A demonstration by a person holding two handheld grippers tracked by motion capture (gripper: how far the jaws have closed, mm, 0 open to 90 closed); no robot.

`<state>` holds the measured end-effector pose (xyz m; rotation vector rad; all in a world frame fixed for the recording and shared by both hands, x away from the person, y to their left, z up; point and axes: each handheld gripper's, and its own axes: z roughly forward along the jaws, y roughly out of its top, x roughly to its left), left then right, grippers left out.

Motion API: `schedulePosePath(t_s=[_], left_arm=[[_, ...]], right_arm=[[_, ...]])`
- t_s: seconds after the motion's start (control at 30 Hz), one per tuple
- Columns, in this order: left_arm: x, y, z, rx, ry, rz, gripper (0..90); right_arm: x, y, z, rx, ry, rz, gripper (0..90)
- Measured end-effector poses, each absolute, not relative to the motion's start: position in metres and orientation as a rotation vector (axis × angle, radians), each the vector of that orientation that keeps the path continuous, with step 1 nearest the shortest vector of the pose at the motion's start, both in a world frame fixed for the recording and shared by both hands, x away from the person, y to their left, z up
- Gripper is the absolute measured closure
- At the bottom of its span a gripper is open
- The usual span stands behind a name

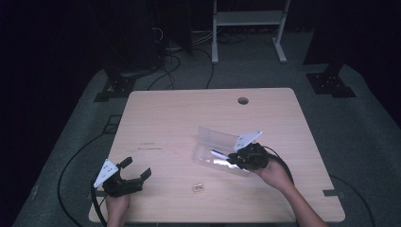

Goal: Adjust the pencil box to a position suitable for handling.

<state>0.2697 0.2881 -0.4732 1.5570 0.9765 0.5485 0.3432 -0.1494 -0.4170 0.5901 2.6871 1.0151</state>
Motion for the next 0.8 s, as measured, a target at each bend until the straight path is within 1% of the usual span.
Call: schedulePosePath(t_s=[0.8], left_arm=[[0.27,0.288,-0.473,1.558,0.975,0.549,1.1]], right_arm=[[0.361,-0.138,-0.428,0.595,2.711,0.974,78.3]])
